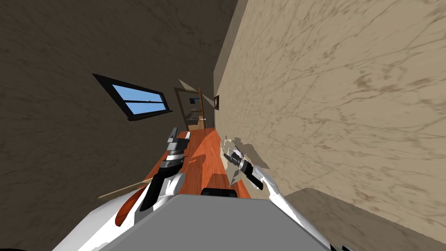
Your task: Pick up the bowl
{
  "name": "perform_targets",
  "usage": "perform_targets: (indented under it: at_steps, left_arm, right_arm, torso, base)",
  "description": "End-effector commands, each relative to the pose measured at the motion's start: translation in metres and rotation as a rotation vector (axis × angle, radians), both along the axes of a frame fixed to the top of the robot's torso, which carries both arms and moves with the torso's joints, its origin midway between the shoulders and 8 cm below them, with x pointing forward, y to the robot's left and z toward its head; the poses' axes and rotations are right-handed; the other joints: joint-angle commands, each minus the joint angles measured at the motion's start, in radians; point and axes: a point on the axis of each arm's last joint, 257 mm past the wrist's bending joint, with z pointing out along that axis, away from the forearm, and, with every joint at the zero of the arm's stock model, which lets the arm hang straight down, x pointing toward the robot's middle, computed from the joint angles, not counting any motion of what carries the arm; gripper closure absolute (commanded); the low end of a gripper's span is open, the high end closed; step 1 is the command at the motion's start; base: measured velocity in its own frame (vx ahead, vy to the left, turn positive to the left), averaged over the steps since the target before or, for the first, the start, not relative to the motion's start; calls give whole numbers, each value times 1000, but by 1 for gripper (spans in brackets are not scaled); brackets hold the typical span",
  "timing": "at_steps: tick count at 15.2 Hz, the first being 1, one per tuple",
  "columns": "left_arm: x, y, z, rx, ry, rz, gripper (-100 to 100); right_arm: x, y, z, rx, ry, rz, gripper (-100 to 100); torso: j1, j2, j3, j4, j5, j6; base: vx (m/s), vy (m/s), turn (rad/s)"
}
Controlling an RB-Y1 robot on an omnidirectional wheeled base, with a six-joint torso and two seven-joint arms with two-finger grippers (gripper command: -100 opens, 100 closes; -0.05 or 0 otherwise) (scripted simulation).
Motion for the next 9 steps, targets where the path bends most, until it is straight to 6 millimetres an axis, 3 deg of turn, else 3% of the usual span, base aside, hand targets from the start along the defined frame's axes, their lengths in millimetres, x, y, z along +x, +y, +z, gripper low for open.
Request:
perform_targets:
  at_steps: [1, 3, 4, 6, 7, 9]
  left_arm:
    - [0, 0, 0, 0, 0, 0, 0]
    - [0, 0, 0, 0, 0, 0, 0]
    - [0, 0, 0, 0, 0, 0, 0]
    - [0, 0, 0, 0, 0, 0, 0]
    - [0, 0, 0, 0, 0, 0, 0]
    - [0, 0, 0, 0, 0, 0, 0]
  right_arm:
    - [-1, 0, -27, -88, 16, 33, -100]
    - [-2, 0, -31, -113, 4, 37, -100]
    - [-3, -2, -53, -180, 19, 64, -100]
    - [-4, -3, -57, -205, 10, 67, -100]
    - [-5, -5, -76, -269, 18, 97, -100]
    - [-5, -8, -83, -298, 15, 97, -100]
  torso:
    - [0, 0, 0, 0, 0, 0]
    - [0, 0, 0, 0, 0, 0]
    - [0, 0, 0, 0, 0, 0]
    - [1, -1, 0, 0, 0, 0]
    - [0, 0, 0, 0, 0, 0]
    - [0, 0, 0, 0, 0, 0]
  base:
    - [39, 48, -10]
    - [42, 51, -9]
    - [43, 57, -11]
    - [41, 53, -8]
    - [37, 50, -12]
    - [39, 50, -7]
